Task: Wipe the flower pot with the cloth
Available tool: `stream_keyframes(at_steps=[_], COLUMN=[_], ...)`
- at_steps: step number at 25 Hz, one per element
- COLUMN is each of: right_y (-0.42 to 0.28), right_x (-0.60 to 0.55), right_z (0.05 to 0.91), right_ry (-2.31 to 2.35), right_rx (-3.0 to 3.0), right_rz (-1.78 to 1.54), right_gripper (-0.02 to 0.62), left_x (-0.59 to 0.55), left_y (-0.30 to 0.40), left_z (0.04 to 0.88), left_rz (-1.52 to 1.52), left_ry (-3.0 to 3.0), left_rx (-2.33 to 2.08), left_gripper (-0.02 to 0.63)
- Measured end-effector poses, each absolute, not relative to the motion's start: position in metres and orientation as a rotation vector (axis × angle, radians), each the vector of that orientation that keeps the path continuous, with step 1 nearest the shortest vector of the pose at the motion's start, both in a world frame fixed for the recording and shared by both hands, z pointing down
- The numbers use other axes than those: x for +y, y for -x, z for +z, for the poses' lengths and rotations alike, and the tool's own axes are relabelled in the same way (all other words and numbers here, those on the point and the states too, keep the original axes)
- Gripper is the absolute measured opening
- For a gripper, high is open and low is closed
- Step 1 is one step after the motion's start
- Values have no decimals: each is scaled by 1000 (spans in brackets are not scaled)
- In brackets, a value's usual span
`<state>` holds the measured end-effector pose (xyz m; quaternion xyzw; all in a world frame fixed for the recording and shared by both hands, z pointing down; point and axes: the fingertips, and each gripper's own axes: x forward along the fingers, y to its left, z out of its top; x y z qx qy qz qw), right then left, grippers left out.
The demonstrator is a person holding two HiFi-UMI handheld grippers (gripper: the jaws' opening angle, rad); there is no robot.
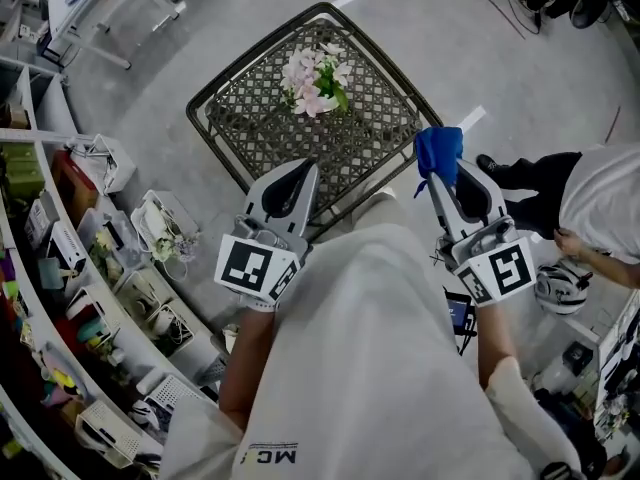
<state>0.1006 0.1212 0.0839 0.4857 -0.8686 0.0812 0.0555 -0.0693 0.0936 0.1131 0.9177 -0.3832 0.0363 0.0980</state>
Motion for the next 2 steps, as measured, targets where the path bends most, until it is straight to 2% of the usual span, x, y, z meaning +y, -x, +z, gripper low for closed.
stream_keyframes(at_steps=[2], right_y=[-98], right_x=[120], right_z=[83], right_ry=[-1472], right_rx=[-2640], right_rz=[242], right_gripper=[114], left_x=[93], left_y=[71], left_z=[114], left_rz=[108], left_ry=[-2713], left_rx=[-1137], left_gripper=[21])
